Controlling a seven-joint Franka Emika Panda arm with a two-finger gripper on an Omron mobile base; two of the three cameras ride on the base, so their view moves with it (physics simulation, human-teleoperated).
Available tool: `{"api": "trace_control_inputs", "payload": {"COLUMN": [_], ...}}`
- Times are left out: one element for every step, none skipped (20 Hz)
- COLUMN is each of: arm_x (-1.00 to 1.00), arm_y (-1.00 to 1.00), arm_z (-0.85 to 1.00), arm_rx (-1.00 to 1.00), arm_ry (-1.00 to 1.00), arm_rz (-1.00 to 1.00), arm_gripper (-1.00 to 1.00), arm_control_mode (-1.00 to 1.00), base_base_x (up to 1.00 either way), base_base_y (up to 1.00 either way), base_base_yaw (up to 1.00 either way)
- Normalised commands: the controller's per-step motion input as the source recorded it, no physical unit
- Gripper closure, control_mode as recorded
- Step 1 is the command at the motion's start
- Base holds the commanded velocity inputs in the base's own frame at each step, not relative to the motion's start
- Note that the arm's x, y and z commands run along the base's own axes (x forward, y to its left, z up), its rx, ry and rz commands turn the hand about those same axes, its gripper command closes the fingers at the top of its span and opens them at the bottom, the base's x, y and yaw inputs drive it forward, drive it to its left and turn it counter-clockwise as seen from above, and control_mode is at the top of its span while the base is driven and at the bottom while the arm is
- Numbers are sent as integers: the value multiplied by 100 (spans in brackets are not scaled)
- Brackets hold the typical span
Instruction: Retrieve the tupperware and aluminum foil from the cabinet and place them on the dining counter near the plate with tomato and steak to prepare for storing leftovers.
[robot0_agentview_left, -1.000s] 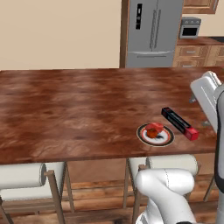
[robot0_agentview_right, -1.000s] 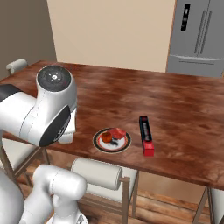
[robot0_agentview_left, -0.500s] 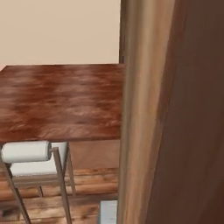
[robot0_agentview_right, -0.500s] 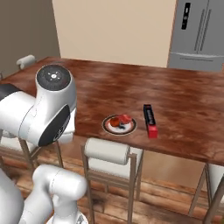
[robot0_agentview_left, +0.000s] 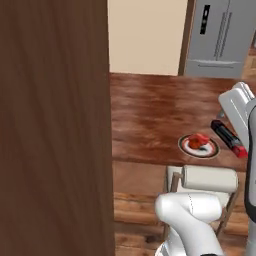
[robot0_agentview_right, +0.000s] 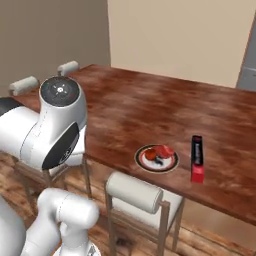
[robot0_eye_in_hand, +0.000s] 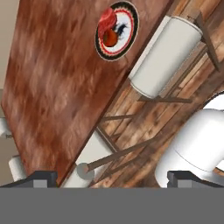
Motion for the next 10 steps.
{"api": "trace_control_inputs", "payload": {"arm_x": [0, 0, 0, 0, 0, 0, 0, 0, 0, 0], "arm_y": [0, 0, 0, 0, 0, 0, 0, 0, 0, 0], "arm_z": [0, 0, 0, 0, 0, 0, 0, 0, 0, 0], "arm_rx": [0, 0, 0, 0, 0, 0, 0, 0, 0, 0], "arm_ry": [0, 0, 0, 0, 0, 0, 0, 0, 0, 0], "arm_rz": [0, 0, 0, 0, 0, 0, 0, 0, 0, 0], "arm_gripper": [-100, -100, -100, -100, -100, -100, -100, -100, -100, -100], "arm_control_mode": [100, 100, 100, 100, 100, 100, 100, 100, 100, 100], "base_base_x": [14, 0, 0, 0, 0, 0, -3, -9, -7, -5], "base_base_y": [-13, -4, 0, 0, 0, 0, 0, 0, 0, 0], "base_base_yaw": [57, 59, 61, 61, 62, 62, 61, 60, 60, 60]}}
